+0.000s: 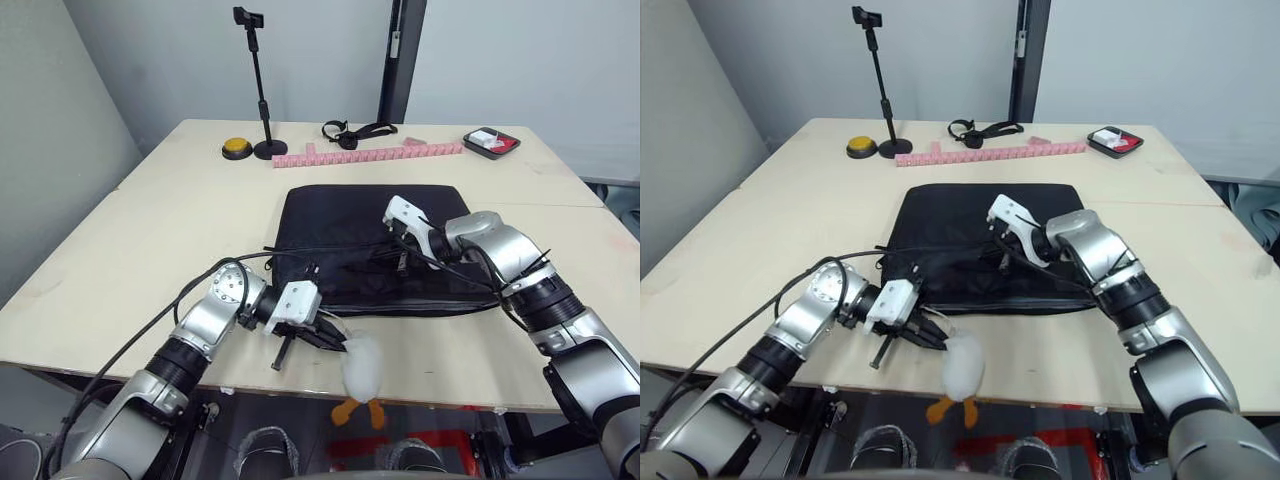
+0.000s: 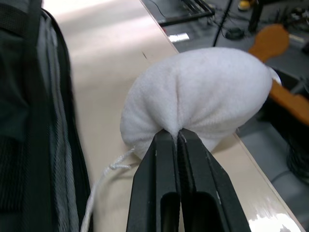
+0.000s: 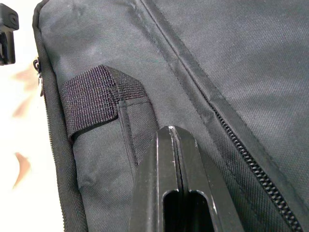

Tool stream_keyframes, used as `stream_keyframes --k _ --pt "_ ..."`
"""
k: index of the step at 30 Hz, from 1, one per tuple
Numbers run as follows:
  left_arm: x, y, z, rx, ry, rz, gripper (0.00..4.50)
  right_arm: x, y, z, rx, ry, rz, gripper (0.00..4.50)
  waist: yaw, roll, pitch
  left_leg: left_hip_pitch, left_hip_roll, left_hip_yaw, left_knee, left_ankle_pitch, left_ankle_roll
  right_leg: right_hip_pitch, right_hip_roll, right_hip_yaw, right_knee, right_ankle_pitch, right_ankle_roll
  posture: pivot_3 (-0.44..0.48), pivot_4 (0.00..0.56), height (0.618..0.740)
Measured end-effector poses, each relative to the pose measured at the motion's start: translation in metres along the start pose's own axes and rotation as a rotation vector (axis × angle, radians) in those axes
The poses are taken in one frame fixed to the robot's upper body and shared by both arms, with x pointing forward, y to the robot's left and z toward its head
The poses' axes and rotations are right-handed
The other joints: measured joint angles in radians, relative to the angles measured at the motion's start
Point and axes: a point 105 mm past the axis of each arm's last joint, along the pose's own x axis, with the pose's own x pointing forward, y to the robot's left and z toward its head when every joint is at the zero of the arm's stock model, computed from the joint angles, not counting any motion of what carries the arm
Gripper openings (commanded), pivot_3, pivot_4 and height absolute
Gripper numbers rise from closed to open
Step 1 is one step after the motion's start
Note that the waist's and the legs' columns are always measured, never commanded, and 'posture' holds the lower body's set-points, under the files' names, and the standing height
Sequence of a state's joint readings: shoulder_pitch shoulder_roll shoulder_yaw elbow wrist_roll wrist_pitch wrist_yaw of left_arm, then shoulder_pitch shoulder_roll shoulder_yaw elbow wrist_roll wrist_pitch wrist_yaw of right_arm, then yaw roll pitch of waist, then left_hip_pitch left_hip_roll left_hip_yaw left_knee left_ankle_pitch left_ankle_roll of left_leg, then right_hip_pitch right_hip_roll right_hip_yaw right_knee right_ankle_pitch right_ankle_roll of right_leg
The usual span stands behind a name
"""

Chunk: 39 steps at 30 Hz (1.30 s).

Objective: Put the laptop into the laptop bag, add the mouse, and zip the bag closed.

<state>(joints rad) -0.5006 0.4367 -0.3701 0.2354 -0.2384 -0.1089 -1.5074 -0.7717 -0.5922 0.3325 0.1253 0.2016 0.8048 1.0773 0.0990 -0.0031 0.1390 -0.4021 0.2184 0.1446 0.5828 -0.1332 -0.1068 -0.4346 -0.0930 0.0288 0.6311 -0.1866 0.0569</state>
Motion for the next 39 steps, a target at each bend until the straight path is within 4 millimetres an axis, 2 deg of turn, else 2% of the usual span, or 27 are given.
stream_keyframes --k 4,12,19,29,32,36,37,39 --pt "0.010 0.015 0.023 -0.004 -0.076 0.010 0.02 -0.002 0.001 -0.002 0.003 0.010 0.000 0.00 0.000 0.000 0.000 0.000 0.000 0.000 0.000 0.000 0.000 0.000 0.000 0.000 0.000 0.000 0.000 0.000 0.150 0.739" --pt "0.032 0.035 0.040 0.050 -0.086 -0.023 0.02 -0.004 0.007 -0.005 0.015 0.022 0.008 0.00 0.000 0.000 0.000 0.000 0.000 0.000 -0.001 0.000 0.000 0.000 0.000 0.000 -0.001 0.000 0.000 0.000 0.150 0.739" --pt "0.049 0.048 0.030 0.056 -0.030 -0.033 0.02 -0.002 0.014 -0.005 0.029 0.021 0.014 0.00 -0.001 -0.001 0.000 0.000 0.000 0.000 -0.002 0.000 0.001 0.000 0.000 0.000 -0.002 0.000 0.000 0.000 0.150 0.739" --pt "0.068 0.050 0.039 0.066 -0.079 -0.072 0.02 -0.001 0.016 -0.004 0.036 0.015 0.020 0.00 0.000 -0.001 0.000 0.000 0.000 0.000 -0.002 0.000 0.001 0.000 0.000 0.000 -0.002 0.000 0.000 0.000 0.150 0.739" --pt "0.064 0.051 0.036 0.041 -0.067 -0.071 0.02 0.000 0.017 -0.003 0.036 0.012 0.023 0.00 -0.001 -0.001 0.000 0.000 0.000 0.000 -0.002 0.000 0.001 0.000 0.000 0.000 -0.002 0.000 0.000 0.000 0.150 0.739" --pt "0.050 0.050 0.025 -0.036 -0.023 -0.060 1.15 0.000 0.017 -0.003 0.036 0.012 0.023 0.00 -0.002 -0.001 0.000 0.000 0.000 0.000 -0.003 0.000 0.001 0.000 0.000 0.000 -0.003 0.000 0.000 0.000 0.150 0.739" --pt "0.045 0.049 0.022 -0.054 -0.010 -0.061 1.63 0.000 0.017 -0.003 0.036 0.012 0.022 0.00 -0.001 -0.001 0.000 0.000 0.000 0.000 -0.003 0.000 0.001 0.000 0.000 0.000 -0.003 0.000 0.000 0.000 0.150 0.739" --pt "0.040 0.047 0.021 -0.051 -0.007 -0.051 2.33 0.000 0.016 -0.003 0.035 0.011 0.022 0.00 -0.002 -0.001 0.000 0.000 0.000 0.000 -0.003 0.000 0.001 0.000 0.000 0.000 -0.003 0.000 0.000 0.000 0.150 0.739"
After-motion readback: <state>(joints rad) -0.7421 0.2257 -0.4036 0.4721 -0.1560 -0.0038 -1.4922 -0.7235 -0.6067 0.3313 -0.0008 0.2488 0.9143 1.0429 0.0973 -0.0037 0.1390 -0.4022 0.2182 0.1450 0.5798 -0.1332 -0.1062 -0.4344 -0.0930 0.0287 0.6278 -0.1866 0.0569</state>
